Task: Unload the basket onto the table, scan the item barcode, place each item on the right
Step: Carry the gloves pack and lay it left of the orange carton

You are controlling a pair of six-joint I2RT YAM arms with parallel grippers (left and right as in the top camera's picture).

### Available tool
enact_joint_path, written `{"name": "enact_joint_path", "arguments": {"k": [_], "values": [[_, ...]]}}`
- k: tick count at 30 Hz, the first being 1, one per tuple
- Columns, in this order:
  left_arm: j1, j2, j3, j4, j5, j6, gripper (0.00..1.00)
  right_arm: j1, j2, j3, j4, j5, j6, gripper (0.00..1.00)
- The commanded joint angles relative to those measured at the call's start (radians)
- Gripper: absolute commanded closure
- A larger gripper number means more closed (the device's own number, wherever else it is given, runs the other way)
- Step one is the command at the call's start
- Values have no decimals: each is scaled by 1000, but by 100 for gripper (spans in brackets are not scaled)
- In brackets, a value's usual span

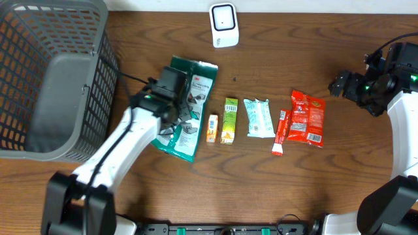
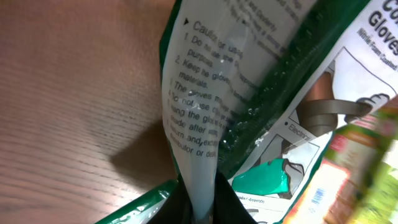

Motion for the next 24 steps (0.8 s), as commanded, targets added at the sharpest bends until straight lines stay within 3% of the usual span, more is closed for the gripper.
{"name": "enact_joint_path", "arguments": {"k": [1,8,10,13,15,24], "values": [[-11,61,0,8,-91,-105,89,-6,4,10,-1,-5,-10,1],[-11,123,0,8,-53,-104,83,-6,4,10,-1,-5,-10,1],[-11,122,0,9,-21,-68,74,-6,4,10,-1,-4,-10,1],[-9,108,3,14,-11,6,43,-6,4,10,-1,-5,-10,1],[2,71,20,1,-13,14,35,-6,4,10,-2,-5,-10,1],[92,-203,71,-107,-14,161,24,-6,4,10,-1,-4,-10,1]]}}
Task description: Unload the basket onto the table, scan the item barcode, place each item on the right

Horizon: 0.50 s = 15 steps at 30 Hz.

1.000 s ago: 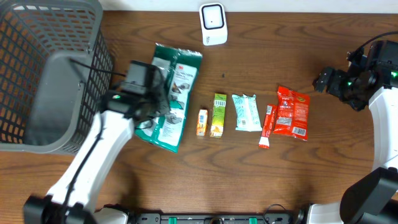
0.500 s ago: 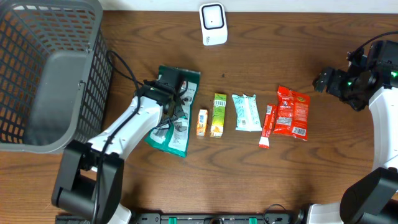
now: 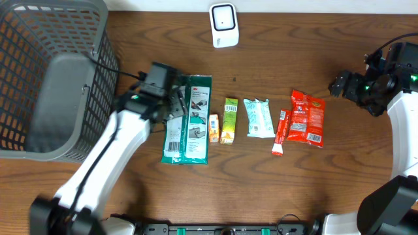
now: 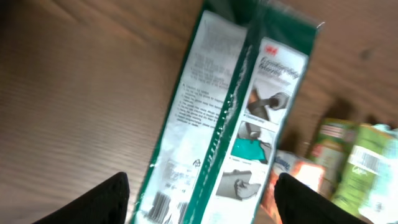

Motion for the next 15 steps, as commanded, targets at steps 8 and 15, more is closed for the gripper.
{"name": "enact_joint_path", "arguments": {"k": [8,15], "values": [[90,-252,33,-117,-6,159,24,-6,4,10,-1,-5,-10,1],[97,-253,32,-122,-32,174,10,-6,4,10,-1,-5,-10,1]]}}
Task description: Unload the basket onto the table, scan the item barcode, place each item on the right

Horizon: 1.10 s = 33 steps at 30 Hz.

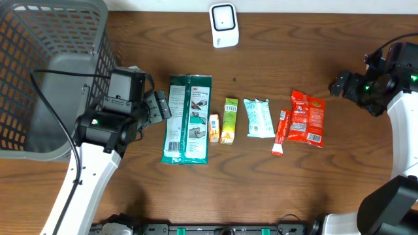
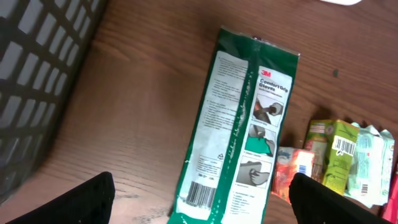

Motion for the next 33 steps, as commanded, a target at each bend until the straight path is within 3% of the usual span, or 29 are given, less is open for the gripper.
{"name": "enact_joint_path", "arguments": {"k": [1,33], "values": [[6,2,14,-3,-23,27,10,-6,4,10,-1,-5,-10,1],[6,2,14,-3,-23,27,9,-6,4,10,8,-15,13,1]]}}
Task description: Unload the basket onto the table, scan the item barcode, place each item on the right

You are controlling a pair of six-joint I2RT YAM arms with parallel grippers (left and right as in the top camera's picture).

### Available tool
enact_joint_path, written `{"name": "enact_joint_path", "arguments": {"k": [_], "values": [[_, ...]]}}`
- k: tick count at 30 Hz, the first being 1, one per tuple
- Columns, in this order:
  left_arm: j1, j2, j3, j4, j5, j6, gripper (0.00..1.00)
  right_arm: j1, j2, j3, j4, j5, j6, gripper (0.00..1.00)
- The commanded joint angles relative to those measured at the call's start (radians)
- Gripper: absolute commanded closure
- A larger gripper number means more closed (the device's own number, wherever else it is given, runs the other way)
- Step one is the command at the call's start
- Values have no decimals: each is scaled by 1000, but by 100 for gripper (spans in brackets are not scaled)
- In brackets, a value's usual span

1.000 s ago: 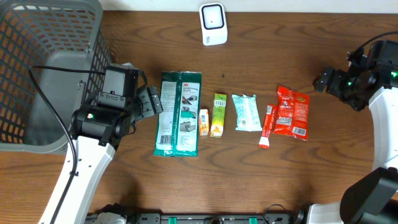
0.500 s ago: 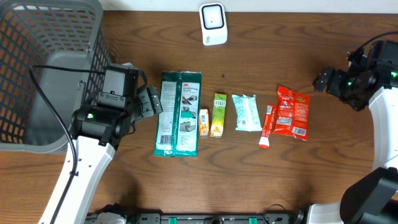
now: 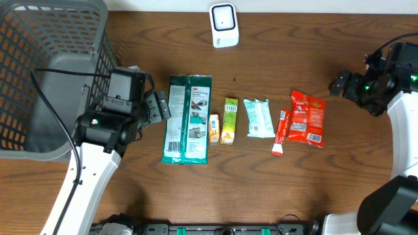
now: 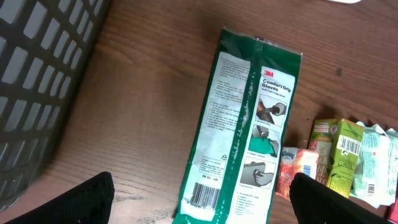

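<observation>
The green 3M glove packet (image 3: 187, 119) lies flat on the table, back side up, its barcode (image 4: 202, 198) at the near left corner. My left gripper (image 3: 159, 106) hovers just left of the packet, open and holding nothing; in the wrist view its fingertips (image 4: 84, 200) stand wide on either side of the packet's (image 4: 242, 130) lower end. A white scanner (image 3: 223, 25) stands at the far edge. Over at the far right my right gripper (image 3: 339, 85) holds nothing, and its jaws are too dark to read.
A grey mesh basket (image 3: 52, 78) fills the far left, close behind my left arm. Right of the glove packet lie in a row a small orange packet (image 3: 211, 128), a green box (image 3: 230, 120), a pale blue packet (image 3: 259, 117), a red tube (image 3: 281, 132) and a red packet (image 3: 307, 117).
The left wrist view has shifted very slightly. The glove packet lies where it was, my left gripper is still open beside it, and the right arm has not moved.
My left gripper was shut on the glove packet, which hung crumpled and askew at the left end of the row. Then the packet lay flat and straight with the gripper open at its left edge. After that the gripper stood further left, near the basket, and stays there.
</observation>
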Motion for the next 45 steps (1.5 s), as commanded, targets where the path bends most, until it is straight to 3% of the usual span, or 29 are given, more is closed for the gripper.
{"name": "enact_joint_path", "arguments": {"k": [1,9,11,16,20,28,34,38,45], "values": [[5,1,14,-3,-12,9,9,-6,4,10,-14,-74,73,1],[5,1,14,-3,-12,9,9,-3,4,10,-117,-161,96,1],[5,1,14,-3,-12,9,9,1,4,10,-123,-161,78,7],[5,1,14,-3,-12,9,9,23,4,10,-124,-161,41,9],[5,1,14,-3,-12,9,9,42,4,10,-122,-161,34,1],[5,1,14,-3,-12,9,9,45,4,9,-93,-159,31,1],[5,1,14,-3,-12,9,9,45,4,3,-142,-60,-16,24],[5,1,14,-3,-12,9,9,47,4,3,-150,-60,-32,32],[5,1,14,-3,-12,9,9,121,4,0,-187,-63,-48,25]]}}
